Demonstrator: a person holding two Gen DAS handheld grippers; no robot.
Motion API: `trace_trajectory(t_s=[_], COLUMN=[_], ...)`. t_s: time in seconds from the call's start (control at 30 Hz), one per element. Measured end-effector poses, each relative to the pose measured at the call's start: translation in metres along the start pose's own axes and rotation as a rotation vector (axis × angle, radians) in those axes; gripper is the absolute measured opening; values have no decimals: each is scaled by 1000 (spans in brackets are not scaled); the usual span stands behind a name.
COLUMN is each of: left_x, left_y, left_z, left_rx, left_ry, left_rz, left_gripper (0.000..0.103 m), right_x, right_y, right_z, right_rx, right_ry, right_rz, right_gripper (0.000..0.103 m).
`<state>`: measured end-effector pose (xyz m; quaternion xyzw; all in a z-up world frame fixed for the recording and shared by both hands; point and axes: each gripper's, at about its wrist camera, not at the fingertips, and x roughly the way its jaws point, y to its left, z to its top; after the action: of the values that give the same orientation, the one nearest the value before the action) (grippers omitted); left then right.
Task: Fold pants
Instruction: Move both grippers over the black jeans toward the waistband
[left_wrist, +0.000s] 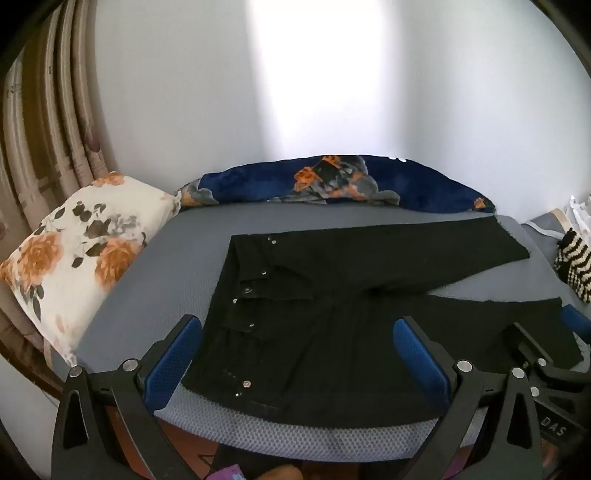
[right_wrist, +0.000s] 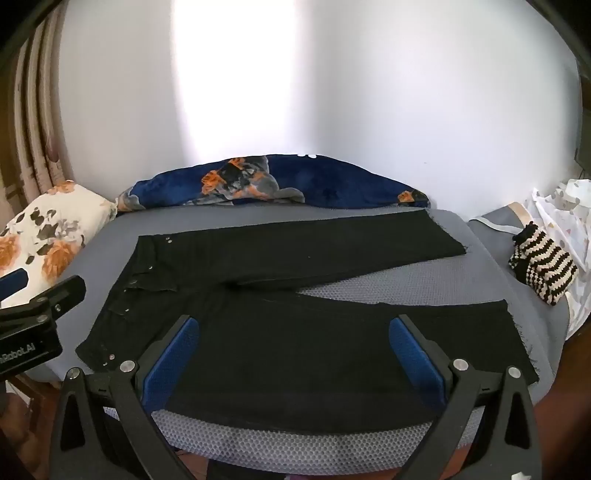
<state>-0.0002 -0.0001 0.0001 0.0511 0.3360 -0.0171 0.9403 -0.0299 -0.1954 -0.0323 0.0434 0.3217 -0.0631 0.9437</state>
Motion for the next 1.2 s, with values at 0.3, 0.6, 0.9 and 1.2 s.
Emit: trace_trajectory(t_s=[0.3,0.6,0.9,1.2], left_x=[-1,16,15,-42], left_y=[-2,13,15,44], left_z=[-7,-17,-11,50], left_rx=[-2,-43,-5,-124], left_ry=[6,44,62,-34], left_rz=[5,11,2,-20], left_gripper=[103,103,103,103], right_x=[-2,-2,-7,-39], right_y=[4,11,16,20], right_z=[0,-1,-4,31], right_rx=[-31,-21,-19,-66], right_ry=[-8,-4,-20,-87], right_rz=[-14,-5,28,-10], right_gripper=[102,102,102,102])
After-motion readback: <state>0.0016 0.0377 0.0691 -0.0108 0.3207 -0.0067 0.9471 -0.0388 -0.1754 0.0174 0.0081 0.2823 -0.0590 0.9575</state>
